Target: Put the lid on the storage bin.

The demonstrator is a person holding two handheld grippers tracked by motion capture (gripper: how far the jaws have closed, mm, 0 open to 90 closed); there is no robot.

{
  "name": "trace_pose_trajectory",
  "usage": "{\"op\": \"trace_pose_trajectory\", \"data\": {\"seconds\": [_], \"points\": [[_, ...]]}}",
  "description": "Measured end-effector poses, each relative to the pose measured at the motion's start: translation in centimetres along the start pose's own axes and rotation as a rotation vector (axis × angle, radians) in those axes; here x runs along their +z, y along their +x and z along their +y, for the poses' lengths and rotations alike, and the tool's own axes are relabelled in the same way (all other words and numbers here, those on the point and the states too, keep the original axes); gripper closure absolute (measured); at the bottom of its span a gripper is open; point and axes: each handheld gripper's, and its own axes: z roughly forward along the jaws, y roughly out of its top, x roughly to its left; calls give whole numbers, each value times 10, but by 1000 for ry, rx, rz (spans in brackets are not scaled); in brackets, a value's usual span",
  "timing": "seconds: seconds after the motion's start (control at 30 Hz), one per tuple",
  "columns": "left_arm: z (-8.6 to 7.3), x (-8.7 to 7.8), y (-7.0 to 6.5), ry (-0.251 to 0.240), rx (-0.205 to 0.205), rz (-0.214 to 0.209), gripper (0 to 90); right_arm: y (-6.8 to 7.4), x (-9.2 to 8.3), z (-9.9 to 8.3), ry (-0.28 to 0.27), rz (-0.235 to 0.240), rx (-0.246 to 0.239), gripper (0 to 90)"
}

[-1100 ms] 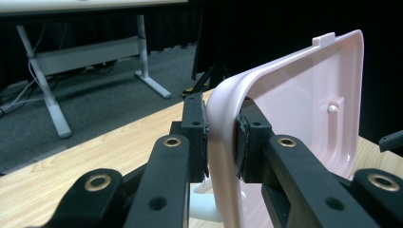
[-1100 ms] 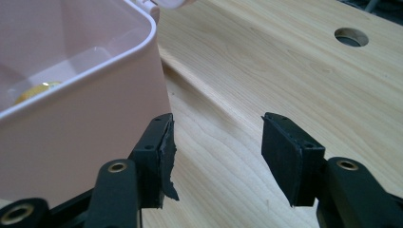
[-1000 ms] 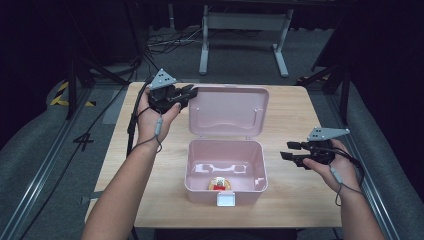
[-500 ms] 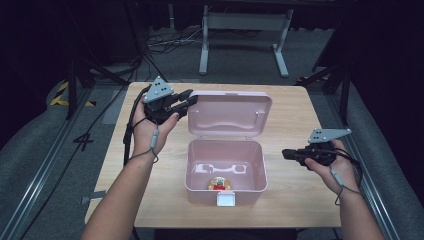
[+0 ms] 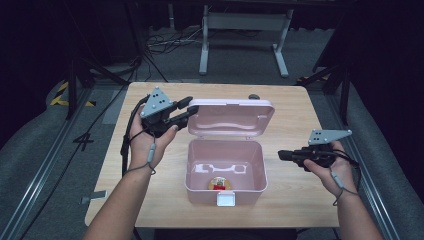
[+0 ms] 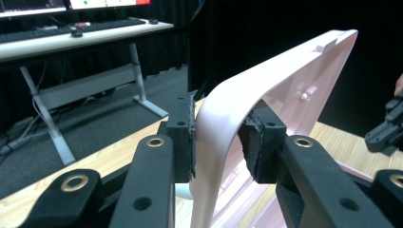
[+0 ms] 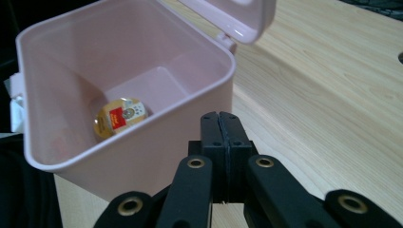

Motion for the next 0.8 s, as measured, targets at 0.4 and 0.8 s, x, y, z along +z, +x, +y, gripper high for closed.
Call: {"op": "trace_pose_trajectory", "data": {"seconds": [0.4,0.8], "points": [[-9,-13,-11,-11,-2,-30,622,14,-2,9,-51,42,-42,900],[-16,-19,-18,13,-33,-58,570,26,4,14,-109,84,-64,900]]}}
